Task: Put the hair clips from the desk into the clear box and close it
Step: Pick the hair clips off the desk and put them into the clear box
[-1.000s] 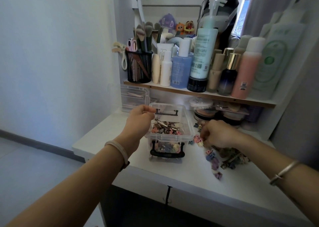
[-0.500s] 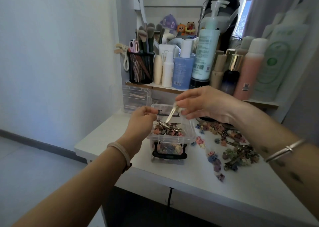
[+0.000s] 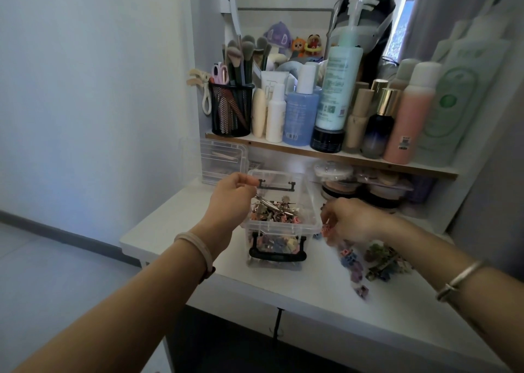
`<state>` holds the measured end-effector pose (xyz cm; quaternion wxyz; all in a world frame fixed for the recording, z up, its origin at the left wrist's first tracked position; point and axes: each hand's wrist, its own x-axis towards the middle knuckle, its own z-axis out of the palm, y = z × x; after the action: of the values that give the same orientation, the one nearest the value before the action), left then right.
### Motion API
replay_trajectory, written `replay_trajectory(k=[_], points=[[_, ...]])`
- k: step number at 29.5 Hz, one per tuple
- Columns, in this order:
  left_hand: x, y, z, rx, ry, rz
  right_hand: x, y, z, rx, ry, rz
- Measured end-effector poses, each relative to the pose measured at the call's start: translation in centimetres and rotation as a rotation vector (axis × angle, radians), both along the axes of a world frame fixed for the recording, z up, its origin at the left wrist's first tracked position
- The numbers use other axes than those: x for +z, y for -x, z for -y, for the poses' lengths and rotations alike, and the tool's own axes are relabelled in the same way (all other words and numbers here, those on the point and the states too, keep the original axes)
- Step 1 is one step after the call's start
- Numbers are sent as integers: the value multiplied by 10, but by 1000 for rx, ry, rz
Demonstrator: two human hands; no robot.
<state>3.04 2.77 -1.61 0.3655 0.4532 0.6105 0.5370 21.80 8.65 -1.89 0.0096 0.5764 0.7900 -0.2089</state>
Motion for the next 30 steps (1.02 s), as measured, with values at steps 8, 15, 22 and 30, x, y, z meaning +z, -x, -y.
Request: replay_trajectory(k=[8, 15, 22, 30], points=[[0, -1, 1, 1, -2, -6, -6, -2, -7, 10, -78, 13], [-1, -1, -1, 1, 4, -9, 42, 13, 3, -57, -93, -815], [-2, 4, 0, 55, -11, 12, 46, 24, 0, -83, -207, -703], [-2, 11, -2, 31, -1, -42, -2, 6, -2, 141, -72, 43]])
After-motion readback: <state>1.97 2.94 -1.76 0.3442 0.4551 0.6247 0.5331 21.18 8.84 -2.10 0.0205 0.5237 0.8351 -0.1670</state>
